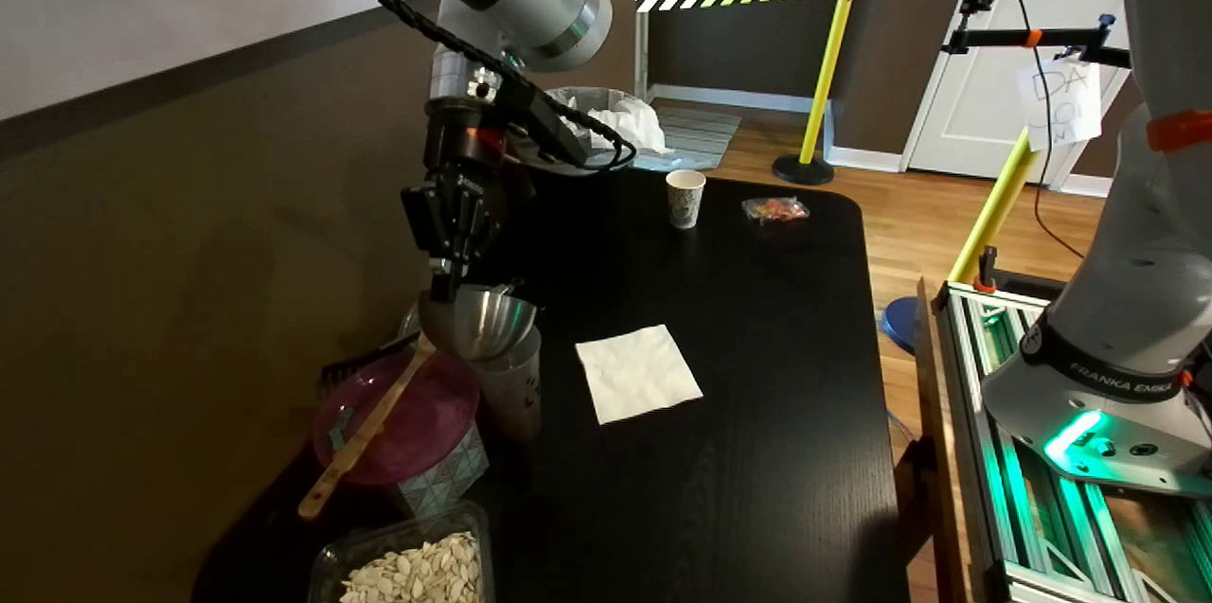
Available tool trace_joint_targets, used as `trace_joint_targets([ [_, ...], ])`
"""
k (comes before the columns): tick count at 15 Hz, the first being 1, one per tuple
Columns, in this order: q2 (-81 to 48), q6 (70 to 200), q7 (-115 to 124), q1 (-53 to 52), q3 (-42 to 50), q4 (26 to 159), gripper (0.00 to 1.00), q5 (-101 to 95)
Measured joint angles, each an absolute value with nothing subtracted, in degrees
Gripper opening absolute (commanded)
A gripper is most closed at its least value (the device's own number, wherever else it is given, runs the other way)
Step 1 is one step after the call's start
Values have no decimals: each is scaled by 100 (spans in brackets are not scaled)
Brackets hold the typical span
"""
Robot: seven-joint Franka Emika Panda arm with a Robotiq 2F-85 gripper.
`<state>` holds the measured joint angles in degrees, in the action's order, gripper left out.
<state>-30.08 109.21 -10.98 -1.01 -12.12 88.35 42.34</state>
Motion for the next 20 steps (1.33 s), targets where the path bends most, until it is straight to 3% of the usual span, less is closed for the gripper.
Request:
trace_joint_targets([
  [20, -3112, 10803, -1206, -71, -1179, 8699, 1, 4405],
])
